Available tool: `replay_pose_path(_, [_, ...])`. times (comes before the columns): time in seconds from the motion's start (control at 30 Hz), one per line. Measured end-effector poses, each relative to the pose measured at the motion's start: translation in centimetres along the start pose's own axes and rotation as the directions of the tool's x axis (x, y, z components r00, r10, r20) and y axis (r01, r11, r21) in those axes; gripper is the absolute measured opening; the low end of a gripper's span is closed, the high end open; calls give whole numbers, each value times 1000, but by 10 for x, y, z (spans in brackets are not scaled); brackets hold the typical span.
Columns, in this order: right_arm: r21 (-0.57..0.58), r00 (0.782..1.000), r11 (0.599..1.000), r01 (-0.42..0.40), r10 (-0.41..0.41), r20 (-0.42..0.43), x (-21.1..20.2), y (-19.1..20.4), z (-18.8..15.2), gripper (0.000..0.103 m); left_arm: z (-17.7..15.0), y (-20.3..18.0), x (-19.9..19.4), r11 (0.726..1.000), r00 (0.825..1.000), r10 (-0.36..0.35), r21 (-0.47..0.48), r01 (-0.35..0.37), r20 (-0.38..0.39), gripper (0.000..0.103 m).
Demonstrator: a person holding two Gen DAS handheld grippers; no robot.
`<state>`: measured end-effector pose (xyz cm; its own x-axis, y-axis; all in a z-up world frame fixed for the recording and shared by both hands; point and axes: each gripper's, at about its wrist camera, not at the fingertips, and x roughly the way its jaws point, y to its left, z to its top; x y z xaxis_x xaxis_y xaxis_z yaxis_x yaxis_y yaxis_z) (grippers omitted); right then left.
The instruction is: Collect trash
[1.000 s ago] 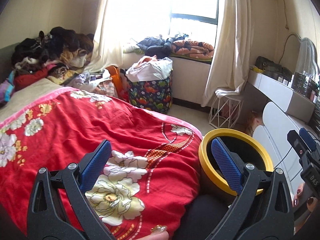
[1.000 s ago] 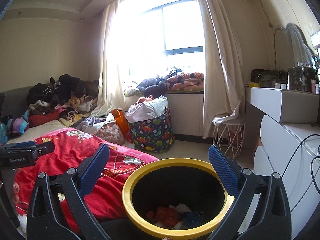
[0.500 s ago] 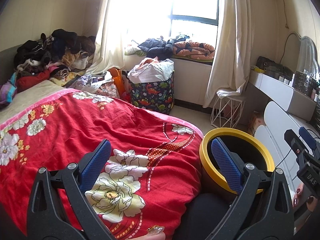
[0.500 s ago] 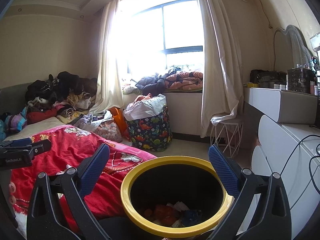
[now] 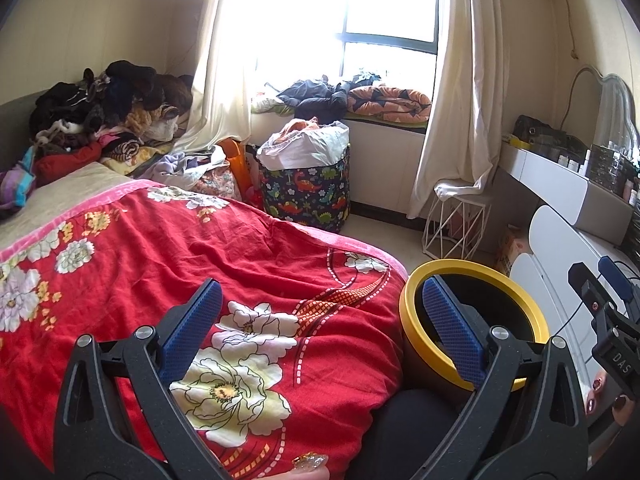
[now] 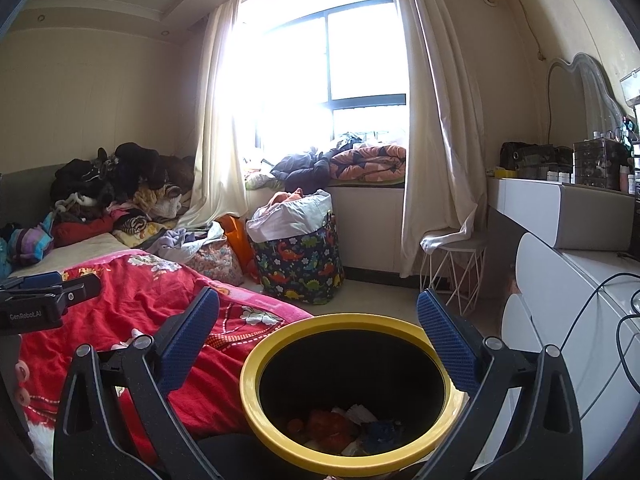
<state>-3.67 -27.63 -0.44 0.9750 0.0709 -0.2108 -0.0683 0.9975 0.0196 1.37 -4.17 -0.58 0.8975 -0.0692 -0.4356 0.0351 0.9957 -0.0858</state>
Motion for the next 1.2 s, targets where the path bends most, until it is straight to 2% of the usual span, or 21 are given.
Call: replay_pose_path(1.2, [-1,1000,1000,3,-3,1,1,-2,0,97,3,-1,0,1000,1000,9,10,-9,-6,92])
